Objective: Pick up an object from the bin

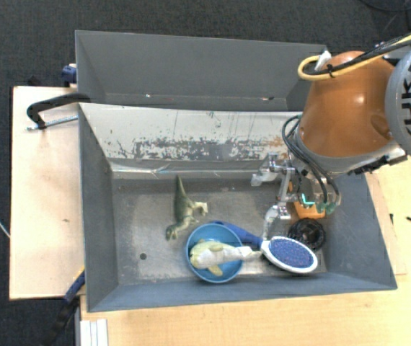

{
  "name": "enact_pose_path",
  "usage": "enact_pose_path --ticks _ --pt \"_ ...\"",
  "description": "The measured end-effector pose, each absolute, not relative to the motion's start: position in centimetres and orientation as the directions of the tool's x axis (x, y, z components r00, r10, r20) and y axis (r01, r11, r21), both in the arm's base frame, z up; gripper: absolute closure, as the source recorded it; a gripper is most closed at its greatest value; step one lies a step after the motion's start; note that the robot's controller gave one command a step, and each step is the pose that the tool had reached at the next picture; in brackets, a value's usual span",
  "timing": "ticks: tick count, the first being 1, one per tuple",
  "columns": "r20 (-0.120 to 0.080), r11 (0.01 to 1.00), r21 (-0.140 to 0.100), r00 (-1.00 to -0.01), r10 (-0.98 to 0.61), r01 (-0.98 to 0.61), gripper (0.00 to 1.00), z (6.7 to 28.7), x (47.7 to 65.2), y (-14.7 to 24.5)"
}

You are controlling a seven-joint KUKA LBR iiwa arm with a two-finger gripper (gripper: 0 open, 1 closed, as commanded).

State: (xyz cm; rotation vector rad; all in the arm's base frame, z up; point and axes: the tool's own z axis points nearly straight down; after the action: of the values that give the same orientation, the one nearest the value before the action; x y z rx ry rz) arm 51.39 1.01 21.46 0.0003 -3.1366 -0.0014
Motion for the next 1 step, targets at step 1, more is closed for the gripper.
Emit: enact_pose_path --ticks 1 --pt "0.006 0.996 0.001 -0.996 -0.089 -0.089 0.0 7.8 51.79 5.34"
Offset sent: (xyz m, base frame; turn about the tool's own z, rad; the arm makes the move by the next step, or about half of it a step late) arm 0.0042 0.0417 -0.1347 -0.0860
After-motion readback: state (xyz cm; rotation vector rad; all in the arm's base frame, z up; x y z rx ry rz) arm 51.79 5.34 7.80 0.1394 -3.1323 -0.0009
